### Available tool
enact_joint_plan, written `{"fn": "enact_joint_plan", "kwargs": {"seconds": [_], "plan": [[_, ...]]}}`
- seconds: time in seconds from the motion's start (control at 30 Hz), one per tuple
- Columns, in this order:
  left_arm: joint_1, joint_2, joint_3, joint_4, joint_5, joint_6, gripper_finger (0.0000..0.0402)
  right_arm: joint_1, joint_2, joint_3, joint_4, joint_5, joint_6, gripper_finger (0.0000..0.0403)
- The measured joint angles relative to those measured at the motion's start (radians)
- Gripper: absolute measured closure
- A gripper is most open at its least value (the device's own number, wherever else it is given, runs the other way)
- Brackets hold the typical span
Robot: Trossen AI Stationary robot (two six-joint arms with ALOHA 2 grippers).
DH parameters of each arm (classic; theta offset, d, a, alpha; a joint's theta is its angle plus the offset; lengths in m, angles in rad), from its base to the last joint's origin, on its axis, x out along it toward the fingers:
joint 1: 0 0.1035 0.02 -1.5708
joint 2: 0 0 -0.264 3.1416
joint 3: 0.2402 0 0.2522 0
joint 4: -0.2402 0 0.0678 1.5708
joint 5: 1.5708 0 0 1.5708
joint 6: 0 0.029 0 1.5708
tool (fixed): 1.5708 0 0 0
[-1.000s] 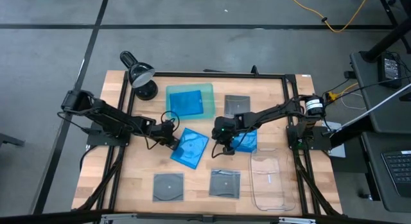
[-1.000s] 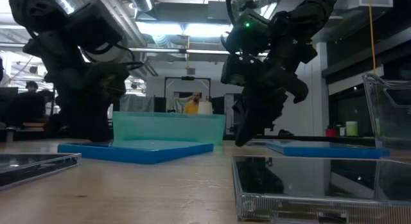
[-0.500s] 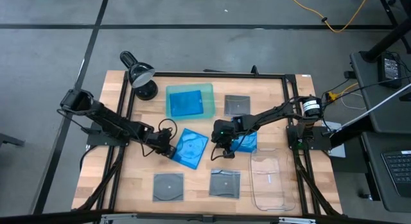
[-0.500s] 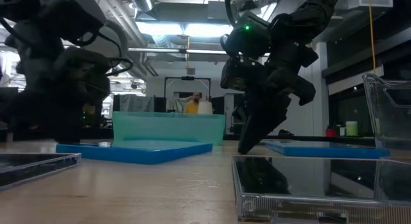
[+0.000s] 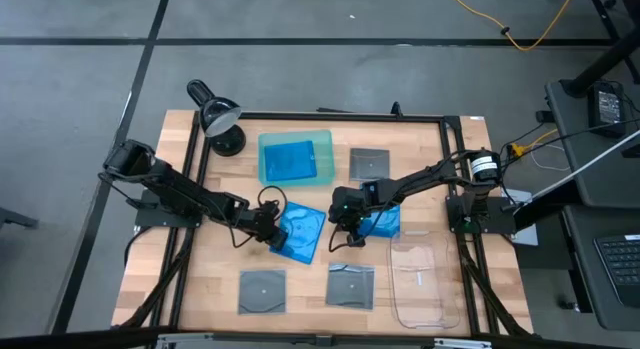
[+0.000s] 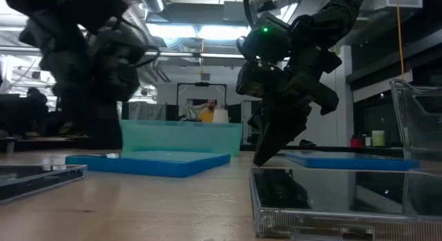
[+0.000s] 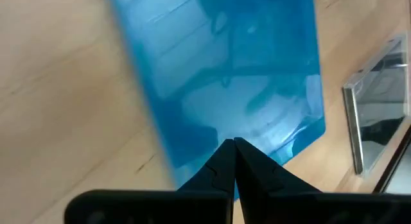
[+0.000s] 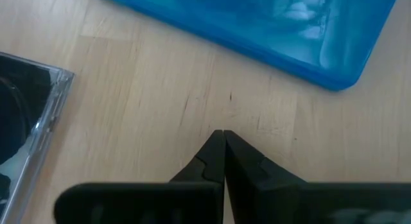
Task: Pick & place jewel cases by type
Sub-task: Put the left blue CD case into the green bin
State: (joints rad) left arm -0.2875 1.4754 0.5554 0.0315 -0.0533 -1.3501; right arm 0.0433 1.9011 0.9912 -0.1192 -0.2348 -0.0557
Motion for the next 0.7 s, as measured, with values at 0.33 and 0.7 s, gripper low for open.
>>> {"fn": "enact_joint_plan", "kwargs": {"seconds": [0.33, 0.7], "plan": [[0.055, -0.041, 0.123, -0.261, -0.009, 0.163, 0.0401, 0.000, 0.001, -0.001, -0.001, -0.013, -0.011, 0.0396], [-0.009, -0.049, 0.109, -0.432, 0.000, 0.098, 0.0400, -0.008, 0.002, -0.002, 0.002, -0.024, -0.028, 0.0396]]}}
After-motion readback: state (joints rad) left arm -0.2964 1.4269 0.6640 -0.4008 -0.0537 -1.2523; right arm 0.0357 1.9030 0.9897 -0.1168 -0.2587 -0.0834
